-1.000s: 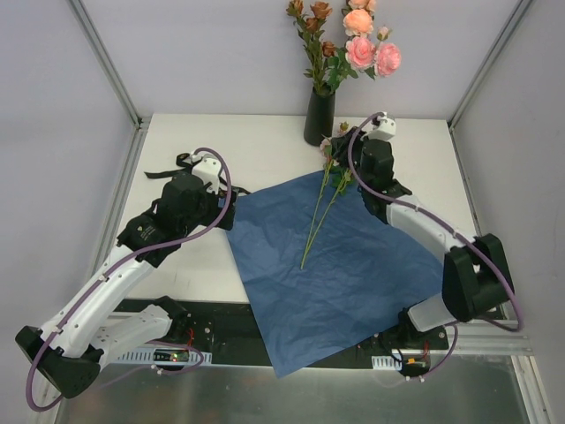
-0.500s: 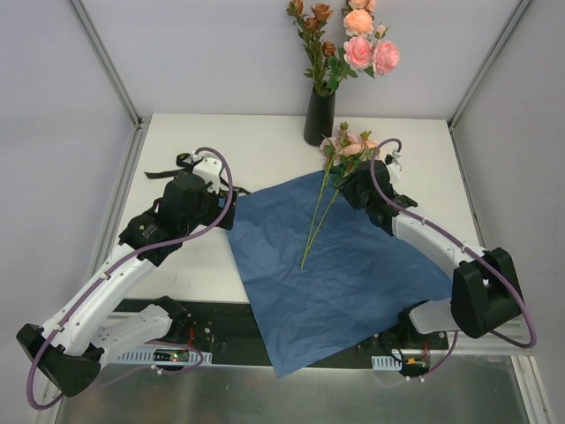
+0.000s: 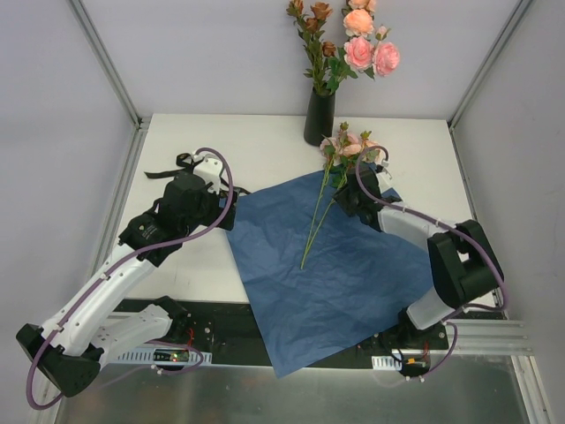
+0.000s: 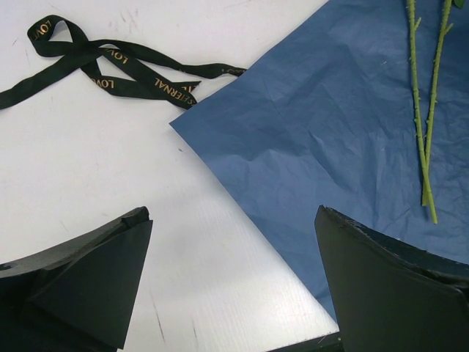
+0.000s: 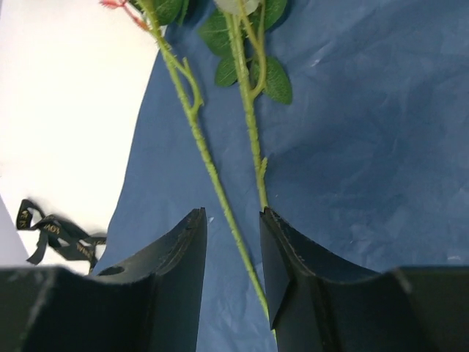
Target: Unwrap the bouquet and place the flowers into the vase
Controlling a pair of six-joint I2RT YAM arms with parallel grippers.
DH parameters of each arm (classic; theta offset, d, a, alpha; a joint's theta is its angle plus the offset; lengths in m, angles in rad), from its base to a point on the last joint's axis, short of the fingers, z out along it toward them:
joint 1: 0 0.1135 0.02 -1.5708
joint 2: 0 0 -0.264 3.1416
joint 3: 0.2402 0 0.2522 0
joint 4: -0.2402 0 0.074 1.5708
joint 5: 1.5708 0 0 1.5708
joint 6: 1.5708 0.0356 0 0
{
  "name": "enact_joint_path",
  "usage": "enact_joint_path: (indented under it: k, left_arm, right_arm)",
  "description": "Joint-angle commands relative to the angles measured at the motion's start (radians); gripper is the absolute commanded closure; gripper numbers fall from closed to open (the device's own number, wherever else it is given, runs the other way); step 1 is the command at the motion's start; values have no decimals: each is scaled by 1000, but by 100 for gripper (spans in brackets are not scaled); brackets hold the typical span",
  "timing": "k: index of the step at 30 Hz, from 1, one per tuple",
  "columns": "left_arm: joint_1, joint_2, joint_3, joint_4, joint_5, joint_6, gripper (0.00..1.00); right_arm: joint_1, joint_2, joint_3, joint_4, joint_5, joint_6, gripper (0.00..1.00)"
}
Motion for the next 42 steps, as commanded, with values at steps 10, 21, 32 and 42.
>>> enact_joint_path:
  k: [10,21,32,42]
  left_arm:
    - [-9,-8,4,27,18,14,1]
    - [-9,3,4,27,17,16,1]
    - [-11,0,5,27,10,16,1]
    - [-11,2,4,27,9,16,1]
  right_arm:
    - [-69,165,35,145,-23,-90,61]
    - [-78,227,13,298,-93,-144,61]
    - [-77,274,28,297,-69,-160,62]
    - [-78,316,40,288,-66,-177,66]
